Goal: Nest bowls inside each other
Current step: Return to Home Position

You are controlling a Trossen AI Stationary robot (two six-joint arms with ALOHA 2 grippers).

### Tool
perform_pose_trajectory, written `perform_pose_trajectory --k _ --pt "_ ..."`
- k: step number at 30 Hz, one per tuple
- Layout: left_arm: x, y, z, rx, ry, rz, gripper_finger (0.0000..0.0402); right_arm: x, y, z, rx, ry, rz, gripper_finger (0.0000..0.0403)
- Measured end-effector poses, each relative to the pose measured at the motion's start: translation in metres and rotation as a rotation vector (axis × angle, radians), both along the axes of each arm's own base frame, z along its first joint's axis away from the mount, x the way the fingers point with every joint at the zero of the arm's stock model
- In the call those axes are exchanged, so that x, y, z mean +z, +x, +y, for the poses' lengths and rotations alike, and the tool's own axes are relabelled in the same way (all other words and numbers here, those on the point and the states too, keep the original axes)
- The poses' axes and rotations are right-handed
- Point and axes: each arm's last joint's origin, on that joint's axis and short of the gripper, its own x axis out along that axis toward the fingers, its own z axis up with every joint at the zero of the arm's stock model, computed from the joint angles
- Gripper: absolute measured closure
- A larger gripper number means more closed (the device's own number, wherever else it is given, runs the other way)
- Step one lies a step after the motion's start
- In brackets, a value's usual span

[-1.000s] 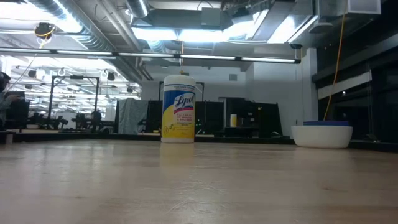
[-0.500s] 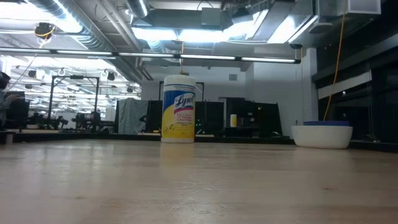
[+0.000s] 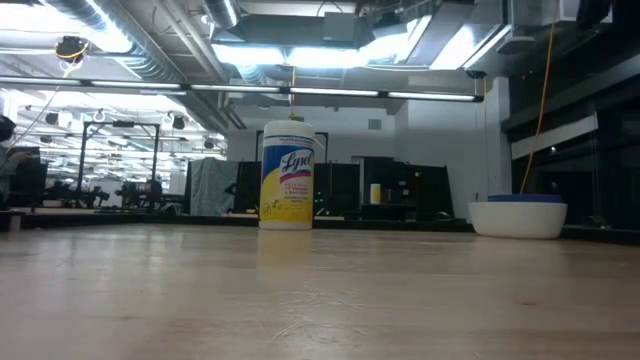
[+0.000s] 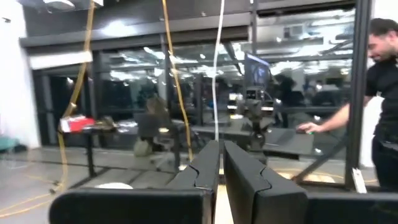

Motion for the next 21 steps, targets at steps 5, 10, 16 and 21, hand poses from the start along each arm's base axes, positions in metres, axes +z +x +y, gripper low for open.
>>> perform_pose_trajectory --k 5,10,16,21 --pt "-0.029 0.032 0.012 -0.066 -0.027 0.05 0.0384 -0.028 0.024 0.0 -0.008 0.001 0.049 0.0294" --pt "-0.049 0.05 0.02 -0.066 0.003 0.056 0.0384 -0.051 0.039 -0.001 -0.007 0.003 0.085 0.0288" --pt "-0.069 0.065 0.026 -0.069 0.041 0.084 0.0384 -0.08 0.055 -0.001 -0.004 0.016 0.125 0.0283" --pt "-0.101 0.081 0.032 -0.103 -0.01 0.149 0.0384 -0.098 0.062 -0.001 0.004 0.027 0.165 0.0289"
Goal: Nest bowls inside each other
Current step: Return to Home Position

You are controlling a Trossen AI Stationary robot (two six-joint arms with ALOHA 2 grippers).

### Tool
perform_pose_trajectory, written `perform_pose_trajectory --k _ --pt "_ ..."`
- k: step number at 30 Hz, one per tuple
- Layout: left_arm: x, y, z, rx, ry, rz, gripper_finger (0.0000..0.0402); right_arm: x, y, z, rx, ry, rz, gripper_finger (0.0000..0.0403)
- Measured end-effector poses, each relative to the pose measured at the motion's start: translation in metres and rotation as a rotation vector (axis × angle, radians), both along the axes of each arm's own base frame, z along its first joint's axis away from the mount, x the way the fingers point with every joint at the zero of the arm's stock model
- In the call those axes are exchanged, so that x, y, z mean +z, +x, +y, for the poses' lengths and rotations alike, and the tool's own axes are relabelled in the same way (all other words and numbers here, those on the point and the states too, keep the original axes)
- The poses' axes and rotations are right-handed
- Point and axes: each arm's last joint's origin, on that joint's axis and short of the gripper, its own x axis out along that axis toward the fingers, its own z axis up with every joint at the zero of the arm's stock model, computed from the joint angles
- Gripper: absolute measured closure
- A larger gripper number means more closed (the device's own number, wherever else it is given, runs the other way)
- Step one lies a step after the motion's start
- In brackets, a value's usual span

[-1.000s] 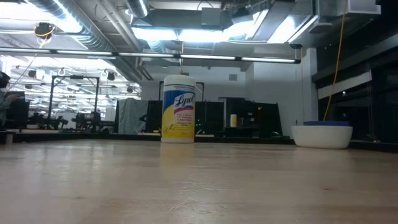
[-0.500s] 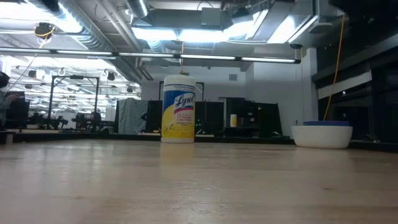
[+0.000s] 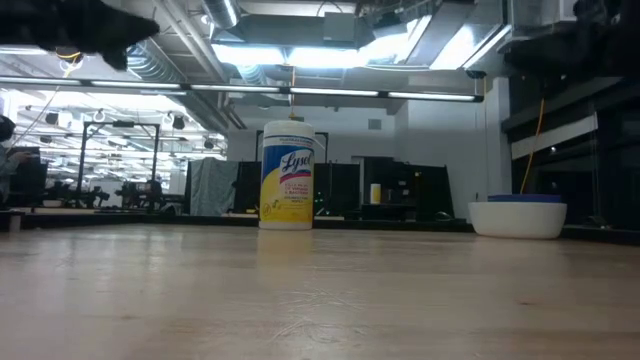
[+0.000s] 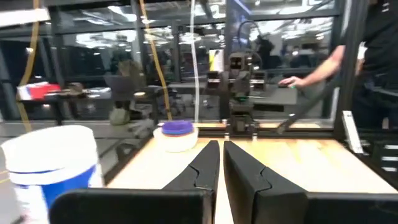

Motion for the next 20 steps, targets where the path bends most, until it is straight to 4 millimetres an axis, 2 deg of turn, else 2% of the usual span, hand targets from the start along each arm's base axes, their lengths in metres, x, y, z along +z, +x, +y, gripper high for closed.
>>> perform_pose_trajectory --k 9,14,20 --pt "-0.062 0.026 0.006 -0.038 -0.002 -0.023 0.0384 -0.03 0.009 0.001 0.051 0.011 0.084 0.0296" --pt "-0.071 0.027 0.006 0.029 0.013 0.058 0.0384 -0.044 0.014 0.001 0.056 0.015 0.087 0.029" --pt "-0.072 0.029 0.002 0.029 0.034 0.072 0.0384 -0.047 0.016 0.002 0.076 0.005 0.064 0.0284"
